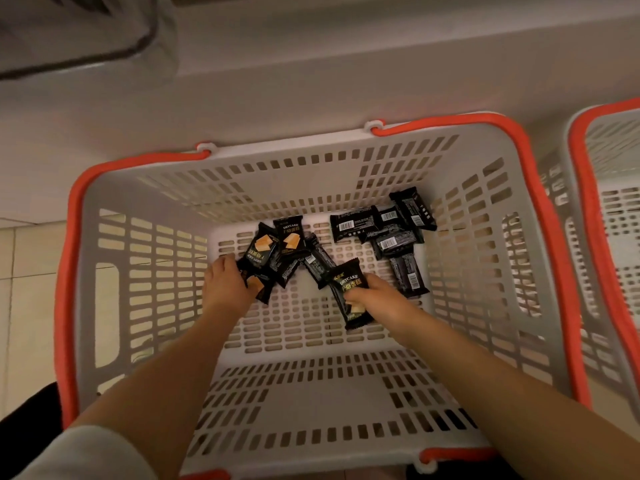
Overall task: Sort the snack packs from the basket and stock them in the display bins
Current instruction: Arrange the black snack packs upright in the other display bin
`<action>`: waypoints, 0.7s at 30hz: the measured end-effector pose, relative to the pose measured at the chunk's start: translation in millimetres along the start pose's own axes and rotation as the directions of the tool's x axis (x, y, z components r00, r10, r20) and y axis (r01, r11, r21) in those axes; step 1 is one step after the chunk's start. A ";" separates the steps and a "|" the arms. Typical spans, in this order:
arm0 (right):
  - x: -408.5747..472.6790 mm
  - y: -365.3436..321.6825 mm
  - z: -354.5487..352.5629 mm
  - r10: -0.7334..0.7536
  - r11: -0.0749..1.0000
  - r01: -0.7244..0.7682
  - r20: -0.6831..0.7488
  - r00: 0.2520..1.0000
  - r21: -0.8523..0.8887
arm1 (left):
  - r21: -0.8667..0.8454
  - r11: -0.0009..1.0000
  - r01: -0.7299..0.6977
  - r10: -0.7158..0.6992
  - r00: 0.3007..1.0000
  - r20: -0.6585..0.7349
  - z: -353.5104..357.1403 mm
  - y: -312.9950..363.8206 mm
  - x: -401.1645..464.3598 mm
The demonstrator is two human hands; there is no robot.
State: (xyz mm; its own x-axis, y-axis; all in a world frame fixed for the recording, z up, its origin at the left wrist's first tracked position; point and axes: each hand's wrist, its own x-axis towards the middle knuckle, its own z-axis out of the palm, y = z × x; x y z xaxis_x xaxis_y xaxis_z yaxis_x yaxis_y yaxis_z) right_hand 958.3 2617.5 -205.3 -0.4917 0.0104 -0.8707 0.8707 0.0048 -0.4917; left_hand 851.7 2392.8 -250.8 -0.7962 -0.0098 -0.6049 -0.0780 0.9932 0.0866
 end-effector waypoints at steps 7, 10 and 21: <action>-7.5 12.1 -5.9 0.018 1.000 -0.018 -0.024 1.000 0.012 | -0.309 0.942 0.132 -0.123 0.991 0.047 12.5 5.4 -0.6; -17.5 8.1 -12.8 0.025 0.999 -0.026 -0.032 0.999 -0.024 | -0.376 0.925 0.064 -0.036 0.996 0.080 10.7 12.0 -9.9; -110.5 -90.1 -49.5 -0.441 0.885 0.391 -0.188 0.878 -0.251 | -0.509 0.700 -0.501 0.634 0.764 0.121 -112.4 60.5 -76.7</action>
State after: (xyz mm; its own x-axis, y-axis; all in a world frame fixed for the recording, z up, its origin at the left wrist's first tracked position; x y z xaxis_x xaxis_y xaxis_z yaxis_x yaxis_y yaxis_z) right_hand 934.2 2665.4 -64.2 -0.8154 0.1950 -0.5451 0.5789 0.2590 -0.7732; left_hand 840.6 2440.6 -110.2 -0.5853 0.6364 -0.5025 0.0386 0.6409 0.7667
